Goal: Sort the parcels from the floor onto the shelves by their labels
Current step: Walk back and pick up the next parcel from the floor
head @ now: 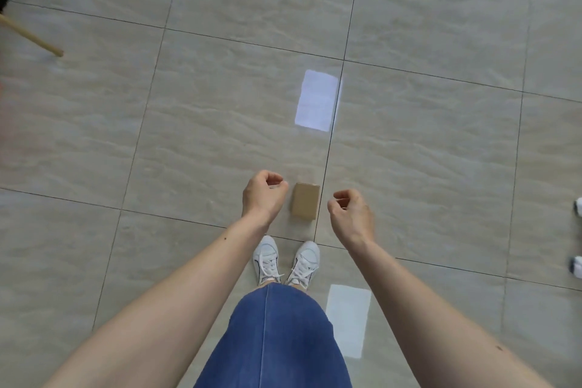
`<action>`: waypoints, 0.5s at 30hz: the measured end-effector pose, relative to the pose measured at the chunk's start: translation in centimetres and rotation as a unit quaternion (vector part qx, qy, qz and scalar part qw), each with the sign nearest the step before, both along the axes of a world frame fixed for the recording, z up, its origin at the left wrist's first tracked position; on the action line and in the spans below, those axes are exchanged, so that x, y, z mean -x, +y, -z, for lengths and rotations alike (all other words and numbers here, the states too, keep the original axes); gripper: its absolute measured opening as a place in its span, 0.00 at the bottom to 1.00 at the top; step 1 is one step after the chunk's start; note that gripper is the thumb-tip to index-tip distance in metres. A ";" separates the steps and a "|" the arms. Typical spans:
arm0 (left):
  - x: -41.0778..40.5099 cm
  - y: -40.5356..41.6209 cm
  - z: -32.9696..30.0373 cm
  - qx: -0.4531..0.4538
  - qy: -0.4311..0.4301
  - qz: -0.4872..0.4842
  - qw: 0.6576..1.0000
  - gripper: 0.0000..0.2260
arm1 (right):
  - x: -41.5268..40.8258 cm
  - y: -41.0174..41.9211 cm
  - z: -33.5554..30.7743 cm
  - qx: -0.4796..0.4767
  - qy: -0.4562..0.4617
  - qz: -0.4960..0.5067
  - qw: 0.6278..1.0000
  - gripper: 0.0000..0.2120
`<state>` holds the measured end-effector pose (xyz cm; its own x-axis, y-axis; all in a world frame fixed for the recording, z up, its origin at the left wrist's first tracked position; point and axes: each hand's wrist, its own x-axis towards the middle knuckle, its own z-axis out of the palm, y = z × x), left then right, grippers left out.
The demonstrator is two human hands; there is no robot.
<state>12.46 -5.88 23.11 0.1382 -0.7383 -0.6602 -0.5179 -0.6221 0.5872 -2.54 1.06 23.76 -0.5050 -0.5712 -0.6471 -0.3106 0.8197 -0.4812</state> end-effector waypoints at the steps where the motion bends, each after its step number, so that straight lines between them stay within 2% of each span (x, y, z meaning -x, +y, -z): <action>1: 0.2 0.2 1.6 -0.008 0.006 0.001 1.000 0.07 | 0.3 0.3 1.5 -0.006 -0.007 0.003 1.000 0.12; 8: 1.8 0.8 14.0 -0.040 0.013 0.069 0.997 0.20 | 2.0 0.5 14.1 -0.039 -0.056 0.025 0.997 0.17; 15: 2.2 0.9 27.1 -0.067 0.007 0.115 0.991 0.26 | 2.4 0.4 27.9 -0.072 -0.081 0.015 0.994 0.24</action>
